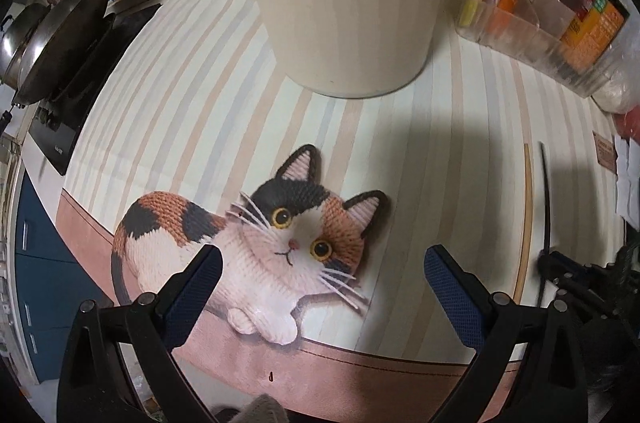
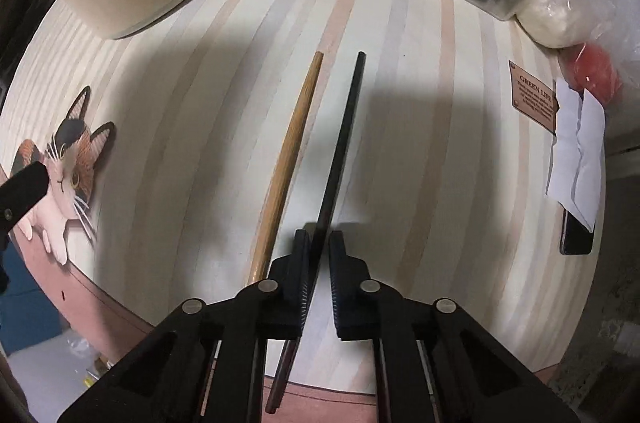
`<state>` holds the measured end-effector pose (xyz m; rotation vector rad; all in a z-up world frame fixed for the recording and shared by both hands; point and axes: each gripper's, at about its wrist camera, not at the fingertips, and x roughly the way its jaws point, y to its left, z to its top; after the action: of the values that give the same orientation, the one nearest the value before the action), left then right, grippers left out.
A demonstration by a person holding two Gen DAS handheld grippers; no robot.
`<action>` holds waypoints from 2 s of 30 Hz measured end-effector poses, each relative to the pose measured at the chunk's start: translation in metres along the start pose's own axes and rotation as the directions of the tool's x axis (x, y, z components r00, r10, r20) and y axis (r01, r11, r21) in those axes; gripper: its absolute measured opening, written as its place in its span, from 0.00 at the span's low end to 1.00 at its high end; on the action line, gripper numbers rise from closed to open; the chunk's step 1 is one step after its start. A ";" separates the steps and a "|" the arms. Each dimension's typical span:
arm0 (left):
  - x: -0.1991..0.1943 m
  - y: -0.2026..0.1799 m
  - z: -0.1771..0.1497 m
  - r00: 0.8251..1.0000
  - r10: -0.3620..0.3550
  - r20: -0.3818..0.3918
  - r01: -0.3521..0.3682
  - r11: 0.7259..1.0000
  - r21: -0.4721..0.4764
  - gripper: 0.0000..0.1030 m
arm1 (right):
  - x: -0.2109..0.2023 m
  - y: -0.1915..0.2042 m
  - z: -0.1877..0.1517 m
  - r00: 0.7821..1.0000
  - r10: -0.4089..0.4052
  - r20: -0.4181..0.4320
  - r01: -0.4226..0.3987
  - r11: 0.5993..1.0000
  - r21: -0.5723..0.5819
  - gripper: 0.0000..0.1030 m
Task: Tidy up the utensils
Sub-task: 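Grasp a dark chopstick with the right tool while the left tool grasps a wooden one, then lift both held chopsticks up over the beige chopstick holder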
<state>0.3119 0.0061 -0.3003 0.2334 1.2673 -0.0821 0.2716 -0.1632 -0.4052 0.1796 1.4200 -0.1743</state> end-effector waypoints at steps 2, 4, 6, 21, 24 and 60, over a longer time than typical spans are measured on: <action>0.000 -0.013 -0.002 1.000 -0.007 0.001 0.007 0.999 0.034 1.00 | 0.000 -0.016 -0.003 1.000 0.005 -0.013 -0.005 0.999 0.036 0.05; 0.001 -0.028 -0.004 1.000 -0.023 -0.007 0.024 0.997 0.067 1.00 | 0.000 -0.041 -0.009 0.999 0.020 -0.025 -0.018 0.997 0.079 0.05; 0.002 -0.046 -0.006 0.999 -0.046 -0.018 0.047 0.994 0.097 1.00 | 0.000 -0.063 -0.014 0.999 0.008 -0.035 -0.004 0.994 0.111 0.05; 0.033 -0.163 -0.003 0.995 -0.077 -0.066 0.094 0.942 0.324 0.52 | -0.003 -0.184 -0.042 0.998 0.040 -0.042 -0.026 0.953 0.301 0.06; 0.032 -0.159 0.000 0.989 -0.136 -0.065 0.149 0.944 0.293 0.15 | -0.005 -0.173 -0.040 0.999 0.016 -0.049 -0.001 0.958 0.287 0.06; 0.062 -0.026 0.021 0.975 -0.138 -0.173 0.135 0.990 -0.027 0.10 | 0.022 -0.003 0.109 0.982 0.044 -0.183 -0.048 0.999 -0.017 0.28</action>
<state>0.3450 -0.0200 -0.3574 0.1421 1.4572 -0.1733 0.3792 -0.1912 -0.4112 0.2148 1.5980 -0.1059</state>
